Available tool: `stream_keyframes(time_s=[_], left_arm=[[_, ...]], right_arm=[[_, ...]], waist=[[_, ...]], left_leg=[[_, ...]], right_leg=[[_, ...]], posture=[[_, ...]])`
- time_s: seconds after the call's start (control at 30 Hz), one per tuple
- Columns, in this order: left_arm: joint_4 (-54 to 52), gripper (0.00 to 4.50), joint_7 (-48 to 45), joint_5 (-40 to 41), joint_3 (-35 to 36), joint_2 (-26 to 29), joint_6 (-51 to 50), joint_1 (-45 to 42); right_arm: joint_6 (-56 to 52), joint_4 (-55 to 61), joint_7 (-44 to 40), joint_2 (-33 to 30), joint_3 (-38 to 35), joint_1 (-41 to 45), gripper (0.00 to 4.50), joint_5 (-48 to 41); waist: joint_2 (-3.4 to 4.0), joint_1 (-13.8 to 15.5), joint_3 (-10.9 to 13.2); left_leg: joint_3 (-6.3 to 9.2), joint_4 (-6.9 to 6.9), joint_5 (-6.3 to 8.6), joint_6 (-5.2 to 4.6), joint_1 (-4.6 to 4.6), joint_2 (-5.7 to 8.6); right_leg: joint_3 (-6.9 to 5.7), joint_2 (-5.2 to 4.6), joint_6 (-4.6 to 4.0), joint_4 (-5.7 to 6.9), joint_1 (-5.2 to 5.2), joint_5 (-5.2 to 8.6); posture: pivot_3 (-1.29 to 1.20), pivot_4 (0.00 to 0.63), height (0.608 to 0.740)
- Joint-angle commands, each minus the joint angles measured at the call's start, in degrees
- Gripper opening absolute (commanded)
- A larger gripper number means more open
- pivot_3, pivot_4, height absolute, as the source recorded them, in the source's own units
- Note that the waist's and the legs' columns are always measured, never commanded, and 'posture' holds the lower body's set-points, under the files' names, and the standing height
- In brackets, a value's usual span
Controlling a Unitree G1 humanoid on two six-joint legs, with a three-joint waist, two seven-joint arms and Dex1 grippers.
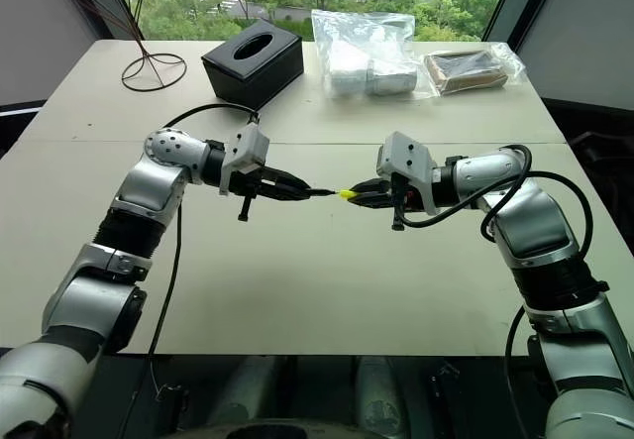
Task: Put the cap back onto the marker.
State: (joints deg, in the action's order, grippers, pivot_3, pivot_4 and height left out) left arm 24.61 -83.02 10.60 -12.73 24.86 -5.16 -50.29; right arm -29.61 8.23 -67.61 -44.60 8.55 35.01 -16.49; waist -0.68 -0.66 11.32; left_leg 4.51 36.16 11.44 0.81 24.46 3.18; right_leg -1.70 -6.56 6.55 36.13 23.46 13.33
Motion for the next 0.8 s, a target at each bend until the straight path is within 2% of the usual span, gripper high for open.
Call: stream_keyframes(time_s=[0.03, 0.33, 0.8], left_arm=[[-0.1, 0.0, 0.4, -0.4, -0.3, -0.5, 1.8, -1.0], [2.7, 0.0, 1.0, -0.8, 0.5, 0.1, 3.2, -2.4], [0.6, 0.0, 0.7, -0.3, 0.1, 0.2, 1.9, -1.3]], right_arm=[[0.0, 2.3, 0.2, -0.2, -0.7, 0.7, 0.03, -0.7], [-0.8, 3.5, 0.2, -0.6, -1.0, 0.5, 0.03, -0.9], [-0.7, 2.9, 0.4, -0.4, -1.0, 0.9, 0.03, -0.7]], waist=[[0.0, 0.0, 0.0], [0.0, 0.0, 0.0], [0.0, 0.0, 0.0]], left_leg=[[0.0, 0.0, 0.0, 0.0, 0.0, 0.0], [0.0, 0.0, 0.0, 0.0, 0.0, 0.0], [0.0, 0.01, 0.0, 0.0, 0.0, 0.0]], right_leg=[[0.0, 0.0, 0.0, 0.0, 0.0, 0.0], [0.0, 0.0, 0.0, 0.0, 0.0, 0.0], [0.0, 0.0, 0.0, 0.0, 0.0, 0.0]], posture=[[0.0, 0.15, 0.74], [0.0, 0.15, 0.74], [0.0, 0.15, 0.74]])
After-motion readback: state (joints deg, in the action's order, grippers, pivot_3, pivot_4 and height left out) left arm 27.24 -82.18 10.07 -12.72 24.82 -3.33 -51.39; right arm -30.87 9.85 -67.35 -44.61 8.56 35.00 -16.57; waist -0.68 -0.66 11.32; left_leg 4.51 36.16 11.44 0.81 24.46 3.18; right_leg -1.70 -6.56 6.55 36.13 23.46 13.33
